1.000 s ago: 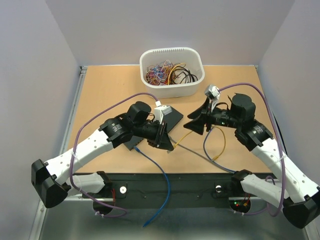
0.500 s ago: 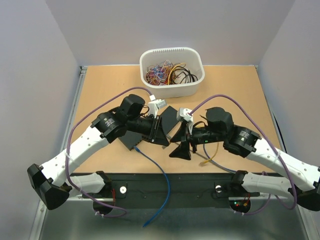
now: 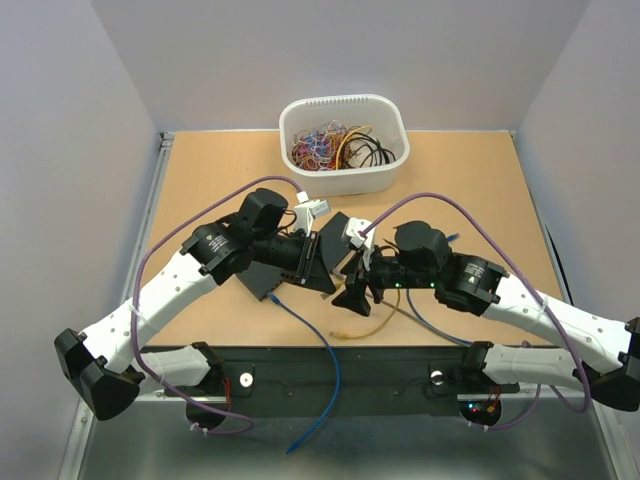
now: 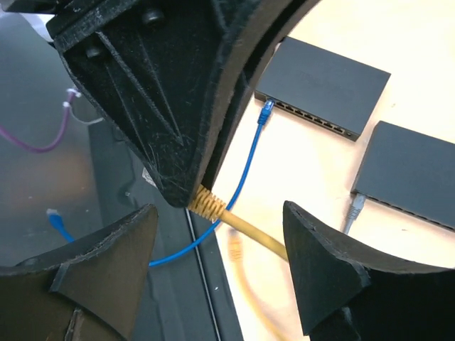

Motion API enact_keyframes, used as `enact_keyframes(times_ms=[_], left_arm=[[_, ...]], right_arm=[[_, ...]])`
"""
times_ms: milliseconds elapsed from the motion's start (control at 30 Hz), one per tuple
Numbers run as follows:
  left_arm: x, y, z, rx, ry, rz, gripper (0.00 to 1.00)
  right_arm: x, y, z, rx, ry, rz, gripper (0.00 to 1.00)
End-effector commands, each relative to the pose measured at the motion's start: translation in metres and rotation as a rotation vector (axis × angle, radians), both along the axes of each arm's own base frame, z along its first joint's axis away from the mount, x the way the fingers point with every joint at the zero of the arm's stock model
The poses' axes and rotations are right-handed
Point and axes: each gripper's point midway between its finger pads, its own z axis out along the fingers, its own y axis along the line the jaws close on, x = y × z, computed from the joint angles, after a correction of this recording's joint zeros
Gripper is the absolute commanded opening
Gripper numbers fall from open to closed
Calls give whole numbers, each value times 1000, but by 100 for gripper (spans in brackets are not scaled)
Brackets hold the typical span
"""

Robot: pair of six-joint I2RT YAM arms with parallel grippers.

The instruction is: Insert the plug into the switch port

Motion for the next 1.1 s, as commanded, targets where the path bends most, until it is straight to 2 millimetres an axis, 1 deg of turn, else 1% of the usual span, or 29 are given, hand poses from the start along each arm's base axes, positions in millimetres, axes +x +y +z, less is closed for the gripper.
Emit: enact_keyframes(times_ms=[0,67,167,200,267,300,333,367,433,500,533,633,667,700,733,767,800,833,867,900,933,967,1000,1033,1067], left_arm=[[-3,-2,30,-102,-70,-31,0],[-3,-1,31,-106,-71,-29,0],[-3,-1,33,-113,-73,-28,0],[-2,-1,33,-113,-75,-24,0],[-1,0,30,-108,-80,-24,0],[0,0,29,-110,-80,-23,0],[1,0,28,-112,-76,-19,0],[0,-1,27,-125,-73,-24,0],[1,-2,27,-133,-71,-21,0],[4,-2,25,-131,-76,-13,0],[5,-2,24,-129,-80,-12,0],[14,-3,26,-128,-118,20,0],[17,-3,28,-129,-134,37,2],[22,-2,34,-137,-169,57,8],[31,-1,36,-126,-204,103,23],[36,-1,39,-129,-224,126,31],[41,0,45,-146,-258,153,38],[53,0,52,-162,-295,210,48],[59,3,52,-165,-318,256,53],[58,3,55,-185,-324,262,53],[66,5,58,-195,-335,314,55],[71,6,58,-213,-355,346,55],[72,11,65,-238,-379,381,55],[78,15,67,-249,-399,430,55],[81,18,69,-262,-412,460,55]], right_arm=[[5,10,15,22,-95,-38,76],[7,11,14,16,-109,-63,73],[8,12,15,23,-118,-75,64],[8,13,14,24,-118,-79,53],[7,15,13,26,-117,-82,42],[7,16,11,30,-120,-84,33],[6,16,11,37,-121,-87,29],[7,16,14,53,-121,-95,20],[6,16,10,54,-117,-93,12],[6,17,12,80,-99,-113,1],[5,16,8,77,-93,-116,0],[7,16,10,106,-80,-144,0],[8,15,9,111,-77,-159,1],[9,14,5,113,-65,-175,0],[14,11,4,112,-66,-210,1],[16,10,2,112,-61,-228,0],[16,9,-5,102,-40,-241,0],[21,7,-9,98,-28,-279,1],[21,6,-15,92,-19,-287,0],[22,6,-15,97,-11,-298,0],[25,4,-22,82,-5,-326,0],[27,3,-23,86,13,-348,1],[29,2,-25,85,21,-368,0],[33,-2,-28,82,25,-409,0],[34,-4,-27,91,31,-426,0]])
